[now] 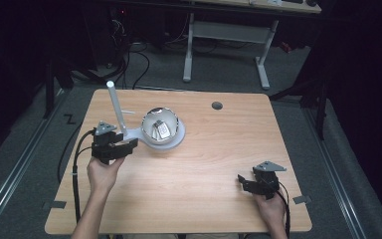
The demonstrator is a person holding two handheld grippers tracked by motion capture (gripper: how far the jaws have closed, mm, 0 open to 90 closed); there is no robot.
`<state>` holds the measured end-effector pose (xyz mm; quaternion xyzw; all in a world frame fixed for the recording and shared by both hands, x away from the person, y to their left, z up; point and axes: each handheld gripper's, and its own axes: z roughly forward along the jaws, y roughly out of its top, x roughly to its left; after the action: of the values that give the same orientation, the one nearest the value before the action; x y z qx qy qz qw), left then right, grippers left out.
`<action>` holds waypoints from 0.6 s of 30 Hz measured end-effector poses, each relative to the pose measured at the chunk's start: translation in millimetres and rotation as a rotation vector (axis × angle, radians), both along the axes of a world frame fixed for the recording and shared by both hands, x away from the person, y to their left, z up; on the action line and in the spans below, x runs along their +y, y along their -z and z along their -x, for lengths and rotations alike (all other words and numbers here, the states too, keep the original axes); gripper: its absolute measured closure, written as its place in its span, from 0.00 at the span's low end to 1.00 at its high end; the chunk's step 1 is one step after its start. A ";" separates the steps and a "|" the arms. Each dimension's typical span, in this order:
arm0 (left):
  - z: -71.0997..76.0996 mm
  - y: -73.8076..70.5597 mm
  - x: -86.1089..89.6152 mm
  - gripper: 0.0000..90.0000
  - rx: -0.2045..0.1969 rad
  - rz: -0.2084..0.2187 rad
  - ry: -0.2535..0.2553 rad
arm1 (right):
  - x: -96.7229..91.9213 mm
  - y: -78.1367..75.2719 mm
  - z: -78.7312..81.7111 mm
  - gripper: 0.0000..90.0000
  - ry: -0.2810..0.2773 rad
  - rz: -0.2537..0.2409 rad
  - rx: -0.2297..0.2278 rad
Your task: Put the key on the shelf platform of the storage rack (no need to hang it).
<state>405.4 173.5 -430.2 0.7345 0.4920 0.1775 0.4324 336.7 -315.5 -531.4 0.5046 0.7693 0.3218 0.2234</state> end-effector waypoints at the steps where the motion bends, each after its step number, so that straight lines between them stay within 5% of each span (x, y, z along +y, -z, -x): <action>1: 0.8 -0.1 0.6 0.43 -0.001 -0.003 -0.001 | 0.0 0.0 0.0 0.33 0.000 0.000 0.000; 18: 14.6 3.9 9.5 0.43 0.000 -0.008 -0.003 | 0.0 0.0 0.0 0.33 0.000 0.000 0.000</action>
<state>390.9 182.9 -434.1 0.7355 0.4922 0.1801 0.4294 336.7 -315.4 -531.5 0.5047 0.7693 0.3218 0.2235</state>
